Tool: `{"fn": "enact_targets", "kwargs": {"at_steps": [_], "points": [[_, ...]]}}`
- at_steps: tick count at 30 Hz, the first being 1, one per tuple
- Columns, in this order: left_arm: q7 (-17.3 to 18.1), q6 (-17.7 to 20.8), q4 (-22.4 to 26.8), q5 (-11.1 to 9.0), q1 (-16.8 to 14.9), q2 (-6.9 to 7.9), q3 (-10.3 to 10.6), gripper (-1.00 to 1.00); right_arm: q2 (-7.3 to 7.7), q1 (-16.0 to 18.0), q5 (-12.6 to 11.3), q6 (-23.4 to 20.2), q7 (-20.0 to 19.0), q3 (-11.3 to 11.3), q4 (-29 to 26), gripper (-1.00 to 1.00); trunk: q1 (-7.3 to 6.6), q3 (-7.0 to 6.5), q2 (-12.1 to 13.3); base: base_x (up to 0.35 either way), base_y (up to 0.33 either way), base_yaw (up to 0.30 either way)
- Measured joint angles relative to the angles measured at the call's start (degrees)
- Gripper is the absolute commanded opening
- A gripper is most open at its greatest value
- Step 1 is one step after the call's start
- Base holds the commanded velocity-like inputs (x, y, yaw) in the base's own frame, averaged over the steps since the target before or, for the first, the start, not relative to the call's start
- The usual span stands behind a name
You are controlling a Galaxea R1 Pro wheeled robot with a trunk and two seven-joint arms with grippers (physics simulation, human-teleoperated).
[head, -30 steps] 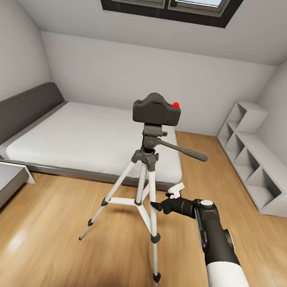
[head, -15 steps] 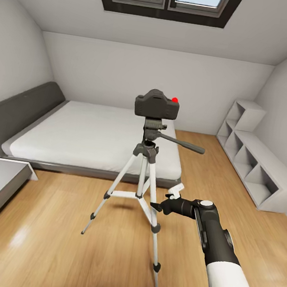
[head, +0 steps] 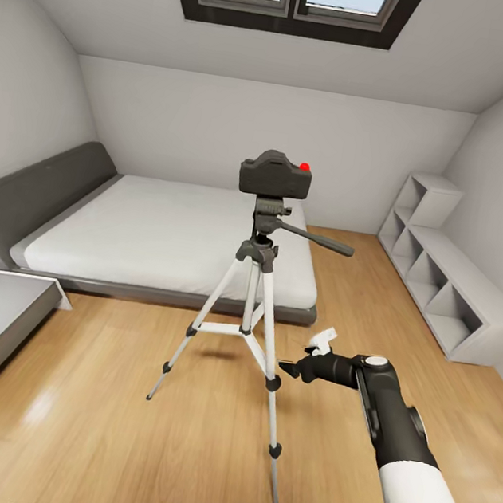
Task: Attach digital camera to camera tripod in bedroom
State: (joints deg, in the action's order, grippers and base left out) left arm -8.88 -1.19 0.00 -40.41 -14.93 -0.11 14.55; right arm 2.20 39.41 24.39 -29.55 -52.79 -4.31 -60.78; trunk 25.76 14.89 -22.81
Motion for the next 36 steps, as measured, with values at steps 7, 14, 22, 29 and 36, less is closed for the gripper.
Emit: {"fn": "enact_targets", "kwargs": {"at_steps": [7,14,22,29,36], "points": [[0.0,0.0,0.0,0.0,0.0,0.02,0.0,1.0,1.87,0.5,0.2,0.3,0.0,0.0,3.2,1.0,0.0,0.0,0.0,-0.01,0.0,0.0],[0.0,0.0,0.0,0.0,0.0,0.03,0.0,1.0,5.07,-0.3,0.3,0.6,0.0,0.0,4.3,1.0,0.0,0.0,0.0,-0.002,0.0,0.0],[0.0,0.0,0.0,0.0,0.0,0.03,-0.1,1.0,9.39,-4.8,0.2,0.7,0.2,0.0,6.8,1.0,0.0,0.0,0.0,0.0,0.0,0.0],[0.0,0.0,0.0,0.0,0.0,0.03,0.0,1.0,11.08,-5.8,0.1,0.6,2.1,-0.1,11.9,1.0,0.0,0.0,0.0,0.0,0.0,0.0],[0.0,0.0,0.0,0.0,0.0,0.03,0.0,1.0,11.56,-6.0,-0.1,0.7,11.2,-0.4,21.5,1.0,0.0,0.0,0.0,0.0,0.0,0.0]]}}
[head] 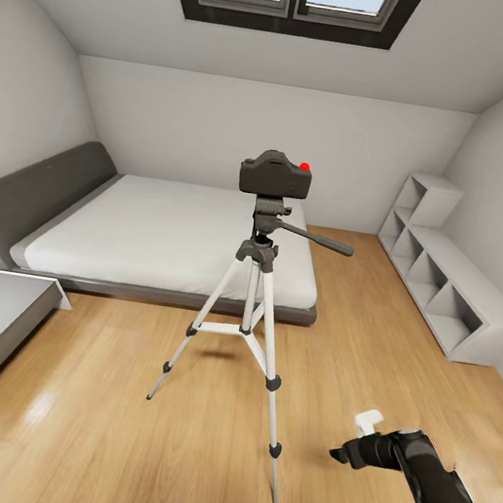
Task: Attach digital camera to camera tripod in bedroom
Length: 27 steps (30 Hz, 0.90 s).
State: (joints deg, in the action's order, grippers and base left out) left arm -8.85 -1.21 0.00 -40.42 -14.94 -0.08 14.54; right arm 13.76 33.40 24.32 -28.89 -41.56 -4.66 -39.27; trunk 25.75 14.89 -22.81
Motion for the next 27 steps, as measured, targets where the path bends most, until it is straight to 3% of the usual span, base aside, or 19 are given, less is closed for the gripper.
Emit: {"fn": "enact_targets", "kwargs": {"at_steps": [6,9,15,19,27], "points": [[0.0,0.0,0.0,0.0,0.0,0.0,0.0,1.0,0.03,0.0,-0.2,2.1,9.8,0.1,12.0,1.0,0.0,0.0,0.0,0.0,0.0,0.0],[0.0,0.0,0.0,0.0,0.0,0.0,0.0,1.0,0.0,0.0,-0.3,5.5,15.7,0.2,21.5,1.0,0.0,0.0,0.0,0.0,0.0,0.0],[0.0,0.0,0.0,0.0,0.0,0.0,0.0,1.0,0.03,-0.1,-0.4,13.3,21.5,0.2,35.3,1.0,0.0,0.0,0.0,0.0,0.0,0.0],[0.0,0.0,0.0,0.0,0.0,0.0,0.0,1.0,0.0,-1.6,-0.5,19.0,23.8,0.2,39.2,1.0,0.0,0.01,0.0,0.0,0.0,0.0],[0.0,0.0,0.0,0.0,0.0,0.0,0.0,1.0,-0.19,-9.7,-1.9,23.1,24.8,0.1,40.9,1.0,0.0,0.01,0.0,0.0,0.0,0.0]]}}
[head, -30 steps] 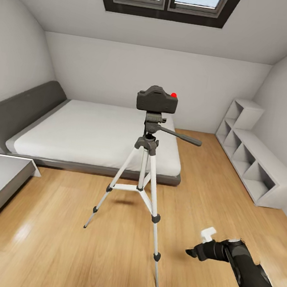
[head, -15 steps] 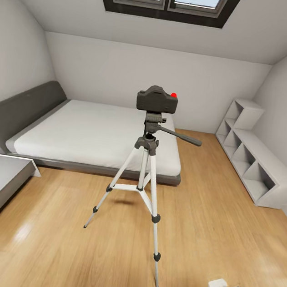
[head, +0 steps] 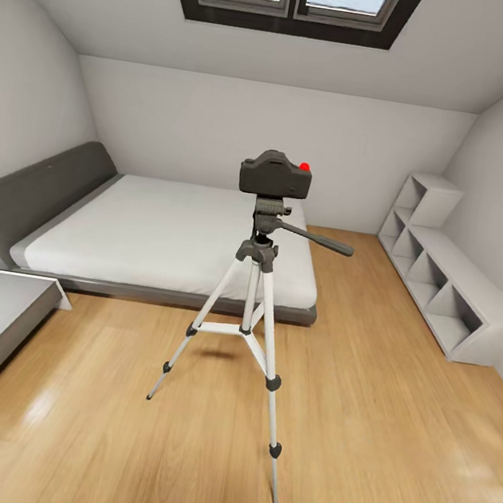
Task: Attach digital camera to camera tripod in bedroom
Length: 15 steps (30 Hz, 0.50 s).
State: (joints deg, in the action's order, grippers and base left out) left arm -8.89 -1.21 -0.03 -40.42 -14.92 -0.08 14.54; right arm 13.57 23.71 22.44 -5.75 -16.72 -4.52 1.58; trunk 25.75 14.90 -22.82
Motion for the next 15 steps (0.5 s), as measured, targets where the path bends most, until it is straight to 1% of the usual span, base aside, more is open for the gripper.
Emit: {"fn": "enact_targets", "kwargs": {"at_steps": [3,4,9,11,15], "points": [[0.0,0.0,0.0,0.0,0.0,-0.03,0.0,1.0,-0.13,-3.0,-1.7,2.0,0.2,-0.1,0.1,1.0,0.0,0.0,0.0,0.0,0.0,0.0],[0.1,0.0,0.0,0.0,0.0,-0.07,0.0,1.0,-0.22,-5.0,-3.2,4.0,0.3,0.0,0.2,1.0,0.0,0.01,0.0,0.0,0.0,0.0],[0.1,0.1,0.0,0.0,0.0,-0.27,0.0,1.0,-0.46,-11.3,-7.2,9.5,1.3,-0.1,0.2,1.0,0.0,0.0,0.0,0.0,0.0,0.0],[0.1,0.3,0.0,0.0,0.0,-0.33,0.0,1.0,-0.54,-13.8,-8.3,11.3,1.8,-0.1,0.2,1.0,0.0,0.0,0.0,0.0,0.0,0.0],[0.1,0.6,0.0,0.0,0.0,-0.4,0.0,1.0,-0.64,-18.1,-9.7,13.7,3.3,0.0,0.2,1.0,0.0,0.0,0.0,0.0,0.0,0.0]]}}
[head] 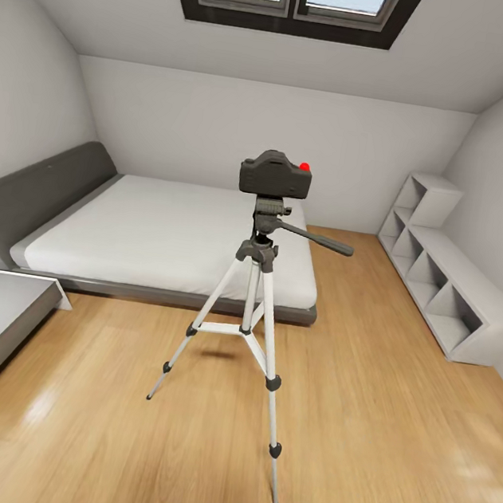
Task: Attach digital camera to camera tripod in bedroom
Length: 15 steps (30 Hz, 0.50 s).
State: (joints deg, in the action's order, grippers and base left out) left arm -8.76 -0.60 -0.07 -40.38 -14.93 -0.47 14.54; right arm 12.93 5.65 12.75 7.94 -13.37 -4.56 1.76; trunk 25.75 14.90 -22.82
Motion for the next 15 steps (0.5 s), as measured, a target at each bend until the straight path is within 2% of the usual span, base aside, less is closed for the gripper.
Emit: {"fn": "enact_targets", "kwargs": {"at_steps": [4,15], "points": [[0.1,0.1,0.0,0.0,0.0,0.02,0.0,1.0,-0.1,-1.7,-0.5,0.7,2.0,0.0,0.0,1.0,0.0,-0.01,0.0,0.0,0.0,0.0],[0.1,0.3,0.0,0.0,0.0,0.05,0.0,1.0,-0.25,-2.3,-0.6,1.0,3.4,0.0,0.0,1.0,0.0,-0.01,0.0,0.0,0.0,0.0]]}}
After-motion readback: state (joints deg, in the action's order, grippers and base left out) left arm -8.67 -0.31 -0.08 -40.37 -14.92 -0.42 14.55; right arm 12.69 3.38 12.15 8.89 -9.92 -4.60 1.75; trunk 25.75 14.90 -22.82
